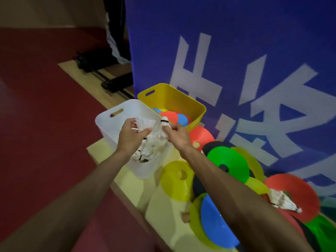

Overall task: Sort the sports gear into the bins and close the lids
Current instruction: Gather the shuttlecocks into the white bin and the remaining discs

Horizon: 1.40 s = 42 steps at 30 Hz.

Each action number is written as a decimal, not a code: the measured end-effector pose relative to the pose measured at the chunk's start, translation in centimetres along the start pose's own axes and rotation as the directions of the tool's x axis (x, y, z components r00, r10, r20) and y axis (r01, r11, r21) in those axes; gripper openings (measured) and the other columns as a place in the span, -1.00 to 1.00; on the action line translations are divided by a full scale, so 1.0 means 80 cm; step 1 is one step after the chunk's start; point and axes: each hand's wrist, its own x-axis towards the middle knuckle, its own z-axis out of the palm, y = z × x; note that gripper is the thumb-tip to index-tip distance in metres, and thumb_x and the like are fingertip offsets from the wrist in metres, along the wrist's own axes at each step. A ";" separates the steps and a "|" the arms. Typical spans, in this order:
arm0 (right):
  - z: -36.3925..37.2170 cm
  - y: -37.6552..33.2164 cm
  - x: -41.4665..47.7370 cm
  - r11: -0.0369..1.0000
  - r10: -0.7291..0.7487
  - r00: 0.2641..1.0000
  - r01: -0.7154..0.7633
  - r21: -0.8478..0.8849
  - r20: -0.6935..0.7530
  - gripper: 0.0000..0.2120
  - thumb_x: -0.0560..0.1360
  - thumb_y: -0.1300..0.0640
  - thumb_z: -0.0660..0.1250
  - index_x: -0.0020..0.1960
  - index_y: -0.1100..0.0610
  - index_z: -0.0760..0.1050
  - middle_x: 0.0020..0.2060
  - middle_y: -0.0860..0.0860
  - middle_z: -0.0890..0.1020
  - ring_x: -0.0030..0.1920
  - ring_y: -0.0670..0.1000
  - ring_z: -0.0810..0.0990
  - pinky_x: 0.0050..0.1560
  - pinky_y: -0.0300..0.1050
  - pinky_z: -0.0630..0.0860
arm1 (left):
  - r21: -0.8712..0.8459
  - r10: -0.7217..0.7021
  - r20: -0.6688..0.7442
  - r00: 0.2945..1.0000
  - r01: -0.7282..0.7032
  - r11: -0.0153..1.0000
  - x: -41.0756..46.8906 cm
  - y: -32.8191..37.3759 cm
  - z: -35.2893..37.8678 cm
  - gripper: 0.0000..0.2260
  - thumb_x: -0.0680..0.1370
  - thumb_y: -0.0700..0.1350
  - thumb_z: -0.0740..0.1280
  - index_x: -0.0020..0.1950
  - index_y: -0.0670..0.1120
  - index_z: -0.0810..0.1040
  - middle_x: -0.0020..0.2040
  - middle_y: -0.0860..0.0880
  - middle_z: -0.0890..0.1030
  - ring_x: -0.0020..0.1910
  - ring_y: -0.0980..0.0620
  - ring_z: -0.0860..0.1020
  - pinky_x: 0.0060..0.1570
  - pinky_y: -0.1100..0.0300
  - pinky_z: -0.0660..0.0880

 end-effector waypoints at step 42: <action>-0.335 0.216 -0.077 0.934 0.313 0.778 -0.357 0.026 -0.545 -0.90 0.43 0.18 0.33 -0.12 0.05 0.61 -0.13 0.07 0.68 -0.03 0.12 0.64 0.04 0.00 0.53 | 0.130 0.091 0.681 0.726 -0.243 0.961 -0.104 0.007 0.327 -0.75 0.47 -0.34 0.29 0.08 -0.09 0.55 0.03 0.00 0.57 -0.14 0.07 0.53 -0.10 0.30 0.39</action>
